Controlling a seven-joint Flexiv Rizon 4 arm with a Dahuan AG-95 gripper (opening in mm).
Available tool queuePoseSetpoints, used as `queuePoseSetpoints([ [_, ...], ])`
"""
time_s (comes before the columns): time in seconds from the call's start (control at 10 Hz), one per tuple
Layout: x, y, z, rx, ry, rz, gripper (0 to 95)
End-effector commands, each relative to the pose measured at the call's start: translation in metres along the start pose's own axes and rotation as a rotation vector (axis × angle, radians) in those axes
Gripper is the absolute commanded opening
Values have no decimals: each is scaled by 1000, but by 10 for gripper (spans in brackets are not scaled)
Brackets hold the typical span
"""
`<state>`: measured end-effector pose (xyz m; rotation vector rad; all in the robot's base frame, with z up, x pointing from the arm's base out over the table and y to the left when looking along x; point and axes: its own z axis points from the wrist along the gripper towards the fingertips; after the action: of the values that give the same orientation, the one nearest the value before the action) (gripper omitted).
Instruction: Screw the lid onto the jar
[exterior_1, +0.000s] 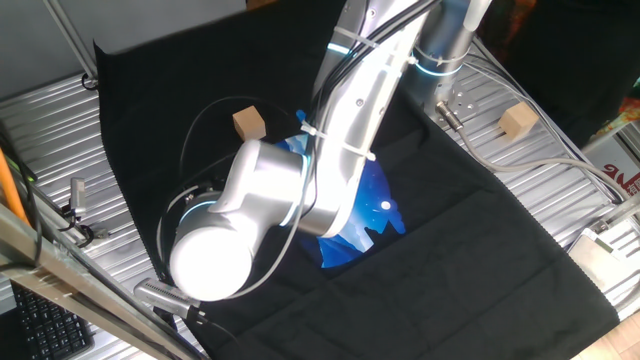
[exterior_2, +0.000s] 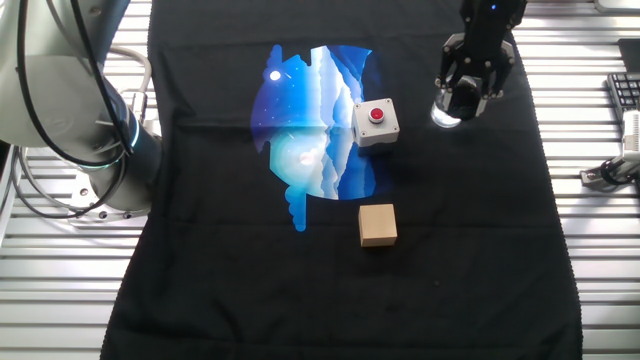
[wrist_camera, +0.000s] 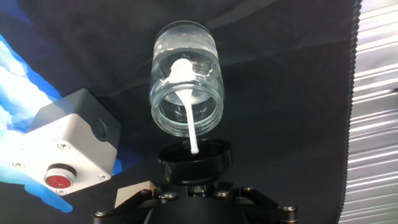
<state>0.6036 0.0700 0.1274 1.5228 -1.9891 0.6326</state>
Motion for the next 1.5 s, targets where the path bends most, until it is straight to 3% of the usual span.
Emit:
queuePoseSetpoints([
  [0.1,0,0,0,1,-1,-7,570],
  [0.2,0,0,0,4,-3,-11,760],
  [0.8,6,1,0,10,-5,-13,760],
  [1.3,24,5,2,19,-8,3,760],
  [1.4,27,5,2,19,-6,6,570],
  [1.5,32,7,3,20,-8,10,570],
])
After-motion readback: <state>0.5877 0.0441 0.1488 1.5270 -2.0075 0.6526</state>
